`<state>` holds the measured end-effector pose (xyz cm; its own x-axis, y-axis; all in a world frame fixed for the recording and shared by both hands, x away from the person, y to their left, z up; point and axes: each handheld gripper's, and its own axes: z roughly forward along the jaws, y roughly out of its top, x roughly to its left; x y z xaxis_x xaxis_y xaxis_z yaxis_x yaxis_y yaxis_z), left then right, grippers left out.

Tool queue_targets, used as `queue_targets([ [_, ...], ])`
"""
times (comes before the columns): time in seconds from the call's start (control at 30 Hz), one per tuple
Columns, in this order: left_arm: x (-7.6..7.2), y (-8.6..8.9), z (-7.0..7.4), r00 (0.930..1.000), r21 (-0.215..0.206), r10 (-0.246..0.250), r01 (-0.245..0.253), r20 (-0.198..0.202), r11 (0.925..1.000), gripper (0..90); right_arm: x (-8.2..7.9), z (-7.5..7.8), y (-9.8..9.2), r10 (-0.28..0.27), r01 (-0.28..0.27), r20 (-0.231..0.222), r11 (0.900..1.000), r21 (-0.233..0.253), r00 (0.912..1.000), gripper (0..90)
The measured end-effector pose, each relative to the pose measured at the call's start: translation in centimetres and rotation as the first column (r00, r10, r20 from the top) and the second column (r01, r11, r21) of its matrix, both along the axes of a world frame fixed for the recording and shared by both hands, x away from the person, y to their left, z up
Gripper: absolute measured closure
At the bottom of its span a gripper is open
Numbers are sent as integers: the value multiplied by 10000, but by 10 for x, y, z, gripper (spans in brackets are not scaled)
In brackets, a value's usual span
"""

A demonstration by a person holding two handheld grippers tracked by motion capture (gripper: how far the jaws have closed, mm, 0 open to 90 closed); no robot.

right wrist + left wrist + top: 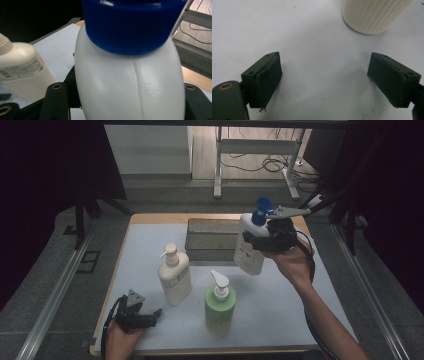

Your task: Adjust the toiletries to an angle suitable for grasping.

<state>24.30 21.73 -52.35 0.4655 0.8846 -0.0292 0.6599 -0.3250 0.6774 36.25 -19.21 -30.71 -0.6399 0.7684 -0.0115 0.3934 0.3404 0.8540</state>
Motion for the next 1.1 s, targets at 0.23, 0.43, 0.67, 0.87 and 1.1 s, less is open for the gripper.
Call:
queue_targets([
  [0.23,0,0,0,10000,15,-18,18,-9,10000,122,13,5,11,-149,149,69,9999,47,9999,401],
  [0.43,0,0,0,10000,17,-21,21,-7,10000,122,24,9,19,-352,350,178,9993,107,9992,402],
  [0.67,0,0,0,10000,20,-19,19,-8,10000,122,36,9,30,-606,604,127,9981,148,9981,402],
  [0.87,0,0,0,10000,16,-18,18,-10,10000,122,48,7,42,-717,715,121,9973,191,9974,402],
  [1.1,0,0,0,10000,12,-16,16,-10,10000,121,61,4,56,-850,848,92,9962,185,9963,402],
])
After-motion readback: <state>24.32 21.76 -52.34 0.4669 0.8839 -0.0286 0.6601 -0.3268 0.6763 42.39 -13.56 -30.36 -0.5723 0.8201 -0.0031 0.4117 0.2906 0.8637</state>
